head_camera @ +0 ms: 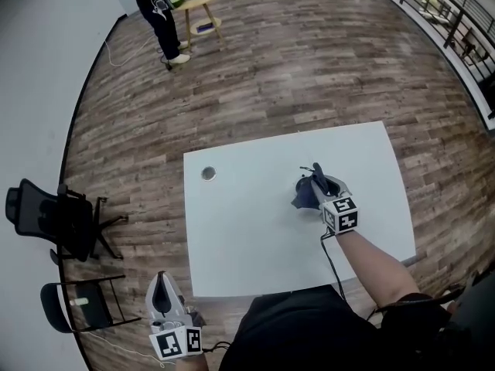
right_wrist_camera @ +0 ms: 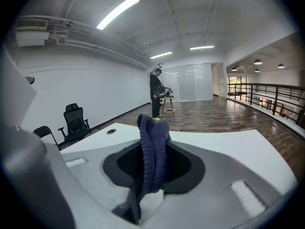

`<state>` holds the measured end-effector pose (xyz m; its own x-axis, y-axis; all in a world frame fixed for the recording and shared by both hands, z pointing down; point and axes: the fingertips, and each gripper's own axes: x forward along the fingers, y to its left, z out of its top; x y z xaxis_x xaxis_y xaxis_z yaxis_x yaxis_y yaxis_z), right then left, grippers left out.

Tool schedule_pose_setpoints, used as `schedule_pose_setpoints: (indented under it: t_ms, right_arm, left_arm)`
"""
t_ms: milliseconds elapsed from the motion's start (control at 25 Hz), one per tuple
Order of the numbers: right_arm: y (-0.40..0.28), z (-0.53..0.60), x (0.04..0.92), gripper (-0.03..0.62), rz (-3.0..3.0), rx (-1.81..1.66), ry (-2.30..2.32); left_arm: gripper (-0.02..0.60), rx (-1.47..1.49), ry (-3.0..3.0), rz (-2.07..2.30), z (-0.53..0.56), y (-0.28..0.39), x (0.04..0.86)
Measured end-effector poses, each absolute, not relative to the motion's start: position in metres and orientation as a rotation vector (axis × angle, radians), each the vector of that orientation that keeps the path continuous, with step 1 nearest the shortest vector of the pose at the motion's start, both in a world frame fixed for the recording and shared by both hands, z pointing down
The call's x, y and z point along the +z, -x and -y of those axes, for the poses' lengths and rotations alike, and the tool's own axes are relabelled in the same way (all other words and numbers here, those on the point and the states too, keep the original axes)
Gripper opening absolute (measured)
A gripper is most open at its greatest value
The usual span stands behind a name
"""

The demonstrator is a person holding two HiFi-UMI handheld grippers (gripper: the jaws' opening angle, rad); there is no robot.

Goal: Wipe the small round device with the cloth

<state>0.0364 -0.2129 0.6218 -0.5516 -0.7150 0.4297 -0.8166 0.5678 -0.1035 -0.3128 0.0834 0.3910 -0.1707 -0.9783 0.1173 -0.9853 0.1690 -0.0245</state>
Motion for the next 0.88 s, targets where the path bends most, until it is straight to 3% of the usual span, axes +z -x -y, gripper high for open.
schedule_pose_setpoints:
  t_ms: [880]
  right_arm:
    - [-0.049,0.21,0.661,0.103,2.385,0.509,-1.276]
  left_arm:
    - [0.006,0.189,-1.963,2.34,-0.073,0.305,0.385]
